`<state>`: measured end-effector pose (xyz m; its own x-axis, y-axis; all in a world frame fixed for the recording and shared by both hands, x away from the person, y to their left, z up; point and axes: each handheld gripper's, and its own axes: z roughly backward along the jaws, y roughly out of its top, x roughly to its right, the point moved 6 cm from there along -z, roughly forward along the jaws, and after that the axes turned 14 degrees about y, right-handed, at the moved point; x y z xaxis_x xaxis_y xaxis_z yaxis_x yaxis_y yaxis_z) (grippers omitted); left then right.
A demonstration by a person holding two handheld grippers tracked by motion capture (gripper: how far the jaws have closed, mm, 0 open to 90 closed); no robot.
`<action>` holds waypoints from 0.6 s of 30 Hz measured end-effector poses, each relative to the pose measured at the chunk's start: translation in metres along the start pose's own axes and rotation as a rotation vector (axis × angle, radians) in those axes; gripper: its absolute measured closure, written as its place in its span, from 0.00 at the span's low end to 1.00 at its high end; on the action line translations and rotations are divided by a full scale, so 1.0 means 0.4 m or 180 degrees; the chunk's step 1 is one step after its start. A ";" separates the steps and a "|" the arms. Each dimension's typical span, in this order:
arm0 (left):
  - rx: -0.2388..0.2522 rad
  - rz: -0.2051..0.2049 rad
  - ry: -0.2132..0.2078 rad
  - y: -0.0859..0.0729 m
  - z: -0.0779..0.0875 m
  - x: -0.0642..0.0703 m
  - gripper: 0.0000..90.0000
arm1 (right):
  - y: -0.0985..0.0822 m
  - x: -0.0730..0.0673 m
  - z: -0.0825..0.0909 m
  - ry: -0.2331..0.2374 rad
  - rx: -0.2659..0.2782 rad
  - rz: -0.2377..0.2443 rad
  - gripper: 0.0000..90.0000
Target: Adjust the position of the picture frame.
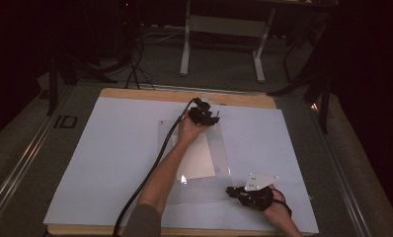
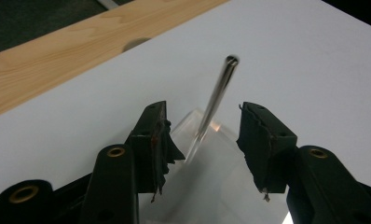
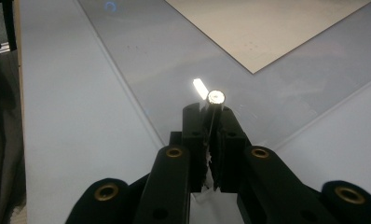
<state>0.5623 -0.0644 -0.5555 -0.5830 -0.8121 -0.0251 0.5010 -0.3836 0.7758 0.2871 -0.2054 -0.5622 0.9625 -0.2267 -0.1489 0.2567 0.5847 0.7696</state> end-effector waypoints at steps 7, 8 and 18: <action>-0.0072 0.0038 -0.0015 0.002 -0.060 0.019 0.66 | -0.001 -0.001 -0.001 -0.0024 0.0036 -0.0031 0.94; -0.0071 0.0068 0.0001 0.005 -0.064 0.019 0.67 | -0.001 -0.002 -0.001 -0.0024 0.0046 -0.0044 0.94; -0.0085 -0.0036 0.0154 0.009 -0.068 0.023 0.90 | -0.011 -0.002 -0.004 -0.0048 0.0171 -0.0199 0.93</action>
<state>0.5762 -0.0852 -0.5701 -0.5574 -0.8277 -0.0646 0.5119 -0.4039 0.7582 0.2852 -0.2067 -0.5665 0.9432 -0.2735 -0.1887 0.3110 0.5265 0.7913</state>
